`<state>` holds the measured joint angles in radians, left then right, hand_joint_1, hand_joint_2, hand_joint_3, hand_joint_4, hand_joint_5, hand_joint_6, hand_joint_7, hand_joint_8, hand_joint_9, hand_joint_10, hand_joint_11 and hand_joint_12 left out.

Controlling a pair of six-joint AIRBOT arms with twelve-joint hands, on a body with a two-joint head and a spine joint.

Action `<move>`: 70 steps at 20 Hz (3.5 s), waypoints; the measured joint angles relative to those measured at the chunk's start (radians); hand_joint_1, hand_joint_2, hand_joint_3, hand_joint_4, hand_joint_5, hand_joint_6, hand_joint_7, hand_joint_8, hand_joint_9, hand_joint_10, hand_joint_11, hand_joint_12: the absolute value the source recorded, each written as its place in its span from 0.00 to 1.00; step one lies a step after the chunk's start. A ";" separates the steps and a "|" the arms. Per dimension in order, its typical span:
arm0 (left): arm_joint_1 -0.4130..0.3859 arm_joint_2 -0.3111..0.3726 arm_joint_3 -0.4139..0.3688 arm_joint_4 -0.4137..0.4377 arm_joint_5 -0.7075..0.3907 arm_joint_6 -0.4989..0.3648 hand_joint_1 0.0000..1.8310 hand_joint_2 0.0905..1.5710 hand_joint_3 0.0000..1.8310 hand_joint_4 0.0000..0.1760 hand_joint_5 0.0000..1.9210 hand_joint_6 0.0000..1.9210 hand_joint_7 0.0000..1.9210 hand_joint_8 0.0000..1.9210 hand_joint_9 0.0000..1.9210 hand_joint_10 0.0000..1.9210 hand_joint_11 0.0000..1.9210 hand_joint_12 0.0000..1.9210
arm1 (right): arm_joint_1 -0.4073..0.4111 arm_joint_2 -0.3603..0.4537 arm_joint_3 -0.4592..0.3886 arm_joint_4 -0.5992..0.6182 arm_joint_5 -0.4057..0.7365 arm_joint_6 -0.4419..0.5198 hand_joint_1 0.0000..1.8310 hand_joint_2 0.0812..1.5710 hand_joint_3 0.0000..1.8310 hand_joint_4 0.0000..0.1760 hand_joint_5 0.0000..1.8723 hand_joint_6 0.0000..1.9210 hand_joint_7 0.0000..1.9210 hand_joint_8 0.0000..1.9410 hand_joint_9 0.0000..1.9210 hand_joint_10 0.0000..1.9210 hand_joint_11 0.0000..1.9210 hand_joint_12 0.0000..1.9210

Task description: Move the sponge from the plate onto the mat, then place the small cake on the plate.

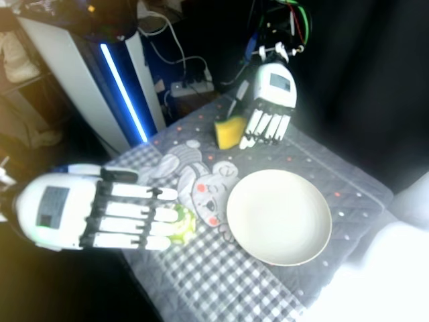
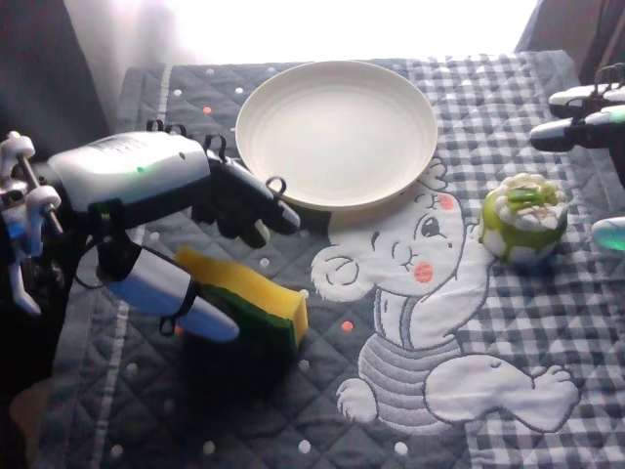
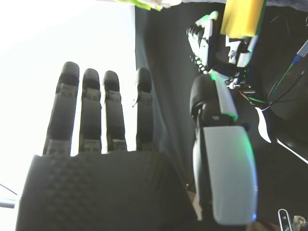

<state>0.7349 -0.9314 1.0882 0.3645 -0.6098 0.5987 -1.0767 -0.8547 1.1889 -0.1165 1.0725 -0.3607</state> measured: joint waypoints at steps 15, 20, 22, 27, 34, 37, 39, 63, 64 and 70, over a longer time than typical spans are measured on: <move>0.177 0.089 -0.107 -0.441 -0.467 0.224 0.46 0.44 0.00 0.63 0.04 0.01 0.00 0.00 0.00 0.00 0.02 0.01 | 0.140 -0.092 0.144 -0.133 -0.064 0.089 0.42 0.56 0.00 0.63 0.14 0.00 0.07 0.00 0.05 0.00 0.06 0.00; 0.192 0.089 -0.107 -0.470 -0.484 0.225 0.47 0.43 0.00 0.48 0.04 0.00 0.00 0.00 0.01 0.00 0.00 0.27 | 0.176 -0.134 0.198 -0.305 -0.200 0.173 0.44 0.53 0.00 0.98 0.12 0.00 0.08 0.00 0.08 0.01 0.13 0.03; 0.193 0.089 -0.111 -0.468 -0.489 0.225 0.47 0.41 0.00 0.43 0.05 0.00 0.01 0.00 0.03 0.00 0.00 0.28 | 0.189 -0.140 0.202 -0.349 -0.251 0.182 0.48 0.53 0.00 0.98 0.14 0.00 0.09 0.00 0.11 0.01 0.13 0.12; 0.197 0.088 -0.111 -0.472 -0.489 0.225 0.44 0.42 0.00 0.42 0.06 0.00 0.04 0.00 0.06 0.01 0.00 0.33 | 0.190 -0.141 0.214 -0.386 -0.313 0.184 0.56 0.54 0.00 0.28 0.26 0.00 0.23 0.00 0.23 0.01 0.03 0.49; 0.197 0.086 -0.111 -0.475 -0.484 0.225 0.51 0.44 0.00 0.22 0.09 0.00 0.03 0.00 0.03 0.00 0.00 0.26 | 0.201 -0.190 0.251 -0.321 -0.295 0.189 0.68 0.69 0.00 0.00 0.48 0.49 0.55 0.52 0.48 0.44 0.37 0.73; 0.197 0.080 -0.111 -0.478 -0.484 0.225 0.50 0.46 0.00 0.33 0.08 0.00 0.05 0.00 0.05 0.01 0.00 0.44 | 0.201 -0.203 0.259 -0.307 -0.294 0.189 0.67 0.70 0.00 0.00 0.48 0.55 0.54 0.51 0.47 0.45 0.35 0.75; 0.197 0.079 -0.111 -0.472 -0.479 0.224 0.48 0.46 0.00 0.36 0.06 0.00 0.05 0.00 0.06 0.01 0.00 0.48 | 0.201 -0.212 0.267 -0.298 -0.292 0.190 0.67 0.69 0.00 0.10 0.49 0.58 0.54 0.47 0.48 0.41 0.34 0.74; 0.231 0.046 -0.101 -0.516 -0.517 0.206 0.50 0.46 0.00 0.23 0.10 0.00 0.06 0.00 0.06 0.00 0.00 0.50 | 0.568 -0.613 0.639 -0.357 -0.433 0.278 0.69 0.64 0.00 0.00 0.59 0.47 0.66 0.21 0.50 0.30 0.21 0.76; 0.229 0.044 -0.097 -0.512 -0.518 0.206 0.50 0.46 0.00 0.20 0.11 0.00 0.06 0.00 0.06 0.00 0.00 0.51 | 0.568 -0.629 0.651 -0.360 -0.455 0.278 0.69 0.63 0.00 0.15 0.62 0.38 0.64 0.30 0.52 0.37 0.26 0.75; 0.215 0.028 -0.082 -0.493 -0.512 0.198 0.51 0.46 0.00 0.22 0.11 0.00 0.07 0.00 0.07 0.00 0.00 0.53 | 0.568 -0.671 0.681 -0.443 -0.558 0.278 0.71 0.63 0.00 0.06 0.33 0.17 0.35 0.34 0.31 0.37 0.16 0.69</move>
<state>0.9501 -0.9035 1.0065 -0.1284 -1.1221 0.7963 -0.5091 -1.5257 1.8702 -0.5598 0.5140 -0.0822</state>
